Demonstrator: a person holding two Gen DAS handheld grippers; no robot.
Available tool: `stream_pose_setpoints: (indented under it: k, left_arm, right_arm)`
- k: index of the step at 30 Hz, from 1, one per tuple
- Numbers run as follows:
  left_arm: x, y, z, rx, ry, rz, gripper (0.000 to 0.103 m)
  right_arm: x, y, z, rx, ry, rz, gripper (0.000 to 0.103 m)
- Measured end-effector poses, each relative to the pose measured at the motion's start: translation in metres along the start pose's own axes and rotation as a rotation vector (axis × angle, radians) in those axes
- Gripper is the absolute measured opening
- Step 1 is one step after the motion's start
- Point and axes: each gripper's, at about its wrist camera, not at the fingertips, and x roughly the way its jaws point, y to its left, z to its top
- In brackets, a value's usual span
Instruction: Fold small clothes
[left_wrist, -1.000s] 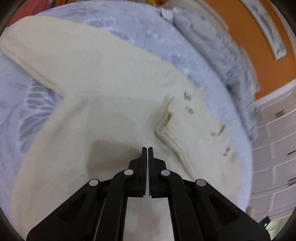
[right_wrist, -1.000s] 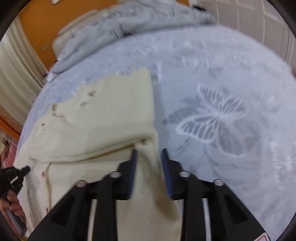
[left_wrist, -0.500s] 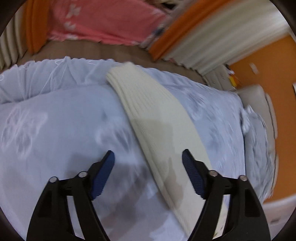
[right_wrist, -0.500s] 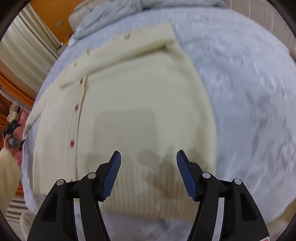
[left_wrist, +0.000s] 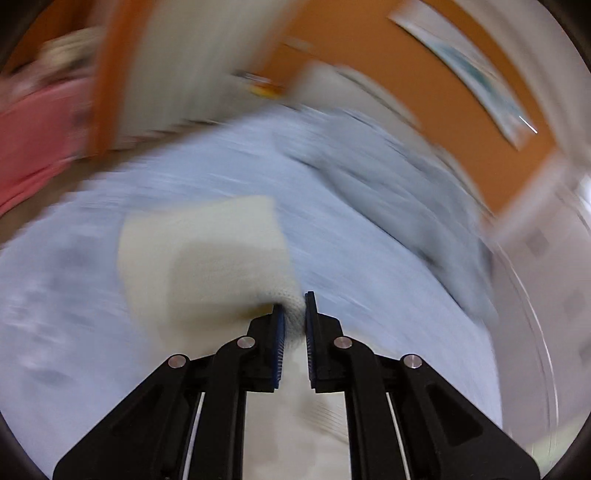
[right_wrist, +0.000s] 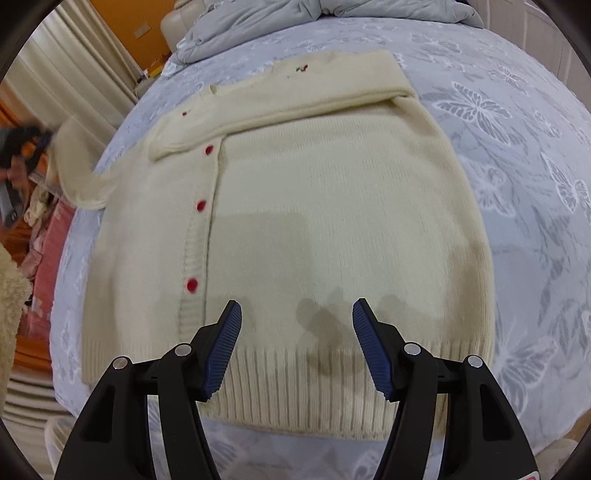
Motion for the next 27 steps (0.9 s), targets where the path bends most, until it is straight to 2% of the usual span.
stream_pose_setpoints:
  k: [1, 3, 4, 5, 6, 8, 10, 13, 15, 17, 20, 23, 24, 25, 26, 27]
  left_arm:
    - [0.01, -0.027, -0.015, 0.038, 0.041, -0.04, 0.01]
    - [0.037, -0.082, -0.066, 0.129, 0.154, -0.098, 0.017]
    - [0.057, -0.105, -0.103, 0.17, 0.234, -0.104, 0.032]
    - [0.066, -0.111, -0.126, 0.172, 0.278, -0.102, 0.047]
    - [0.075, -0.113, -0.146, 0.16, 0.314, -0.096, 0.052]
    - [0.086, -0.101, -0.185, 0.078, 0.382, -0.091, 0.053]
    - [0.079, -0.072, -0.203, -0.033, 0.388, -0.089, 0.054]
    - [0.067, -0.024, -0.193, -0.167, 0.334, -0.043, 0.06]
    - [0.063, 0.012, -0.172, -0.26, 0.299, 0.023, 0.06]
    - [0.065, 0.041, -0.15, -0.36, 0.266, 0.042, 0.06]
    - [0.071, 0.073, -0.127, -0.461, 0.235, 0.087, 0.059]
    - [0.079, 0.087, -0.12, -0.484, 0.235, 0.131, 0.053]
    - [0.083, 0.088, -0.12, -0.486, 0.244, 0.139, 0.049]
    - [0.089, 0.086, -0.12, -0.483, 0.244, 0.143, 0.033]
    - [0.09, 0.085, -0.119, -0.467, 0.241, 0.149, 0.016]
    - [0.092, 0.081, -0.118, -0.448, 0.23, 0.161, 0.014]
  right_arm:
    - [-0.001, -0.002, 0.001, 0.005, -0.009, 0.002, 0.062]
    - [-0.003, -0.007, 0.004, 0.009, -0.024, -0.011, 0.063]
    - [-0.004, -0.009, 0.007, 0.011, -0.026, -0.019, 0.063]
    - [-0.004, -0.014, 0.009, 0.016, -0.028, -0.026, 0.064]
    - [-0.005, -0.022, 0.013, 0.027, -0.031, -0.03, 0.064]
    - [-0.009, -0.032, 0.024, 0.049, -0.052, -0.025, 0.065]
    - [-0.012, -0.039, 0.042, 0.051, -0.083, -0.003, 0.069]
    - [-0.004, -0.04, 0.081, 0.045, -0.113, 0.028, 0.071]
    - [0.01, -0.037, 0.117, 0.038, -0.134, 0.035, 0.071]
    - [0.032, -0.031, 0.157, 0.058, -0.141, 0.046, 0.071]
    - [0.075, -0.029, 0.205, 0.157, -0.079, 0.097, 0.071]
    - [0.114, -0.028, 0.232, 0.222, -0.028, 0.088, 0.071]
    - [0.121, -0.026, 0.233, 0.231, -0.021, 0.091, 0.069]
    - [0.127, -0.023, 0.235, 0.228, -0.027, 0.088, 0.045]
    - [0.13, -0.015, 0.237, 0.2, -0.018, 0.106, 0.01]
    - [0.132, -0.011, 0.239, 0.189, 0.001, 0.13, 0.01]
